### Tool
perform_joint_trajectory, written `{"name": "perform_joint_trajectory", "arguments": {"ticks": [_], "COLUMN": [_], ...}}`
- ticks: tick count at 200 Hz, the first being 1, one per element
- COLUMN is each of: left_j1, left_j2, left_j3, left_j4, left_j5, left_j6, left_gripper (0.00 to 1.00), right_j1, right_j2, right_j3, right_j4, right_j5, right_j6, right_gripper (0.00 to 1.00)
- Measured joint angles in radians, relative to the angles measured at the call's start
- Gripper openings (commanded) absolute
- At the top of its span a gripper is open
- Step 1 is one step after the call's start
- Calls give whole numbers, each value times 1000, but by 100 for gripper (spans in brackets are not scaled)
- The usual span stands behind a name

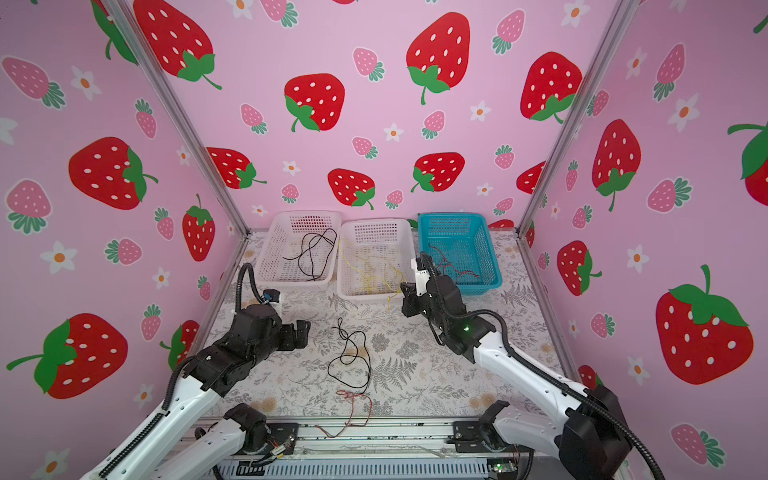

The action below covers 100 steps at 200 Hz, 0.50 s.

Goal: Untangle the cables
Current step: 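Lift the yellow wire and carry it over the middle white basket with the right gripper, then lower the right gripper into the middle white basket and open it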

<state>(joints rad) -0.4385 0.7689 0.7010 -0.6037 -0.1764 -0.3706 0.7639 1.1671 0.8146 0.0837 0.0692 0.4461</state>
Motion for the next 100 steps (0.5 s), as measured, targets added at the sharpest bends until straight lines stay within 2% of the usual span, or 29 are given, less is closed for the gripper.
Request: {"name": "perform_joint_trajectory", "arguments": {"ticks": [36, 100], "left_j1": [4, 8], "left_j2": [41, 26], "left_j3": [20, 20], "left_j4": [-26, -34], "left_j5": [0, 0], "left_j6": [-6, -14], "left_gripper": [99, 99], "right_j1": [-8, -64], "right_j2": [130, 352], "right_j3": [77, 238], "right_j4": [-7, -13], "right_j5": [71, 103], "right_j6": [-22, -48], "right_gripper": [0, 0]}}
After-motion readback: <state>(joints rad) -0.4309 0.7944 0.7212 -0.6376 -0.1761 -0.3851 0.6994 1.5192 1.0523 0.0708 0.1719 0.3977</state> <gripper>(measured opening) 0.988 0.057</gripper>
